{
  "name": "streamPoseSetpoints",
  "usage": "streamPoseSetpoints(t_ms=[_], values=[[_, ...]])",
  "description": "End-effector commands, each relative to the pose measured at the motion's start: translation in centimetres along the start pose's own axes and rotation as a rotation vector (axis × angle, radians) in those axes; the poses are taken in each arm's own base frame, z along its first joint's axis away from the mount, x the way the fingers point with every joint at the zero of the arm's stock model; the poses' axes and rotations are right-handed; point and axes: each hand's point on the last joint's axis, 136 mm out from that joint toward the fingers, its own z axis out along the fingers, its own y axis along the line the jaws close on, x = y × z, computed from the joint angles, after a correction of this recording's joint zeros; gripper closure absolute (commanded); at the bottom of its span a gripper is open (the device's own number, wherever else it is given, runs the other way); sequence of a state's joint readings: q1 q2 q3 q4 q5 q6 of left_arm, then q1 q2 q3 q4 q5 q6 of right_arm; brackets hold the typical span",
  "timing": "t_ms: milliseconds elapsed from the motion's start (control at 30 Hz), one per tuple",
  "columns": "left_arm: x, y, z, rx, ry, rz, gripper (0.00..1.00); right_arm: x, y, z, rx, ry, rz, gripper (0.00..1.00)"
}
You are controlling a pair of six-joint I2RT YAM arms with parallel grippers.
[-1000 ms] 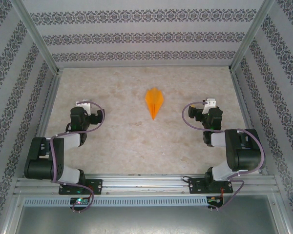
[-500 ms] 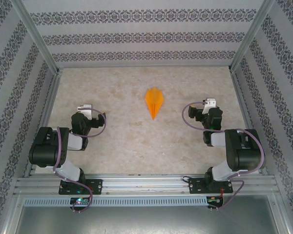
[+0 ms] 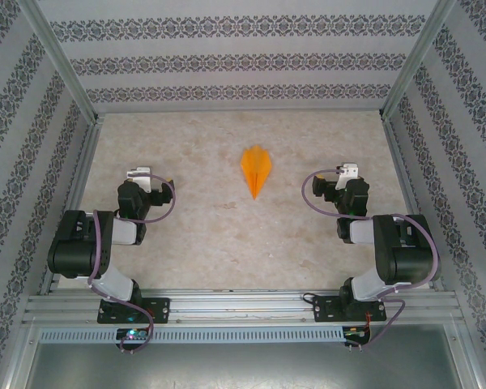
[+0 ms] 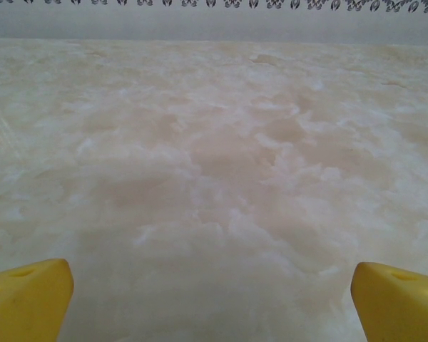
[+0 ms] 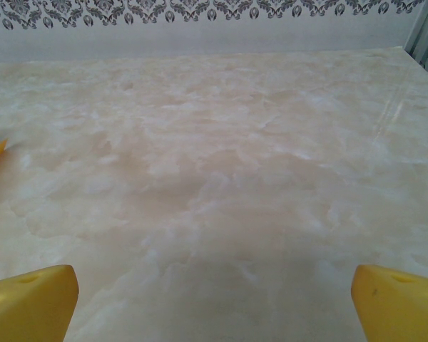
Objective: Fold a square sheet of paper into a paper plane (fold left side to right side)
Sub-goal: Reset both arms
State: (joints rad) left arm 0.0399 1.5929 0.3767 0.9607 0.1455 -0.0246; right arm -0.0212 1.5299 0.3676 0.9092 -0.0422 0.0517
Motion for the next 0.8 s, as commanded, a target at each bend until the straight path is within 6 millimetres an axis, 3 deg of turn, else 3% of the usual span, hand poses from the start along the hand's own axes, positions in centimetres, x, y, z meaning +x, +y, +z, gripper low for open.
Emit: streamPoseSetpoints(t_ms=[0, 767], values=[[-0.19, 0.55, -0.01, -0.018, -0.005, 0.006, 0.0, -1.26, 0.5, 0.09, -0.007, -0.039, -0.018, 0.02], [-0.23, 0.52, 0.0, -0.018, -0.007, 0.005, 0.0, -1.29, 0.49, 0.1, 0.001, -0.04, -0.023, 0.02]])
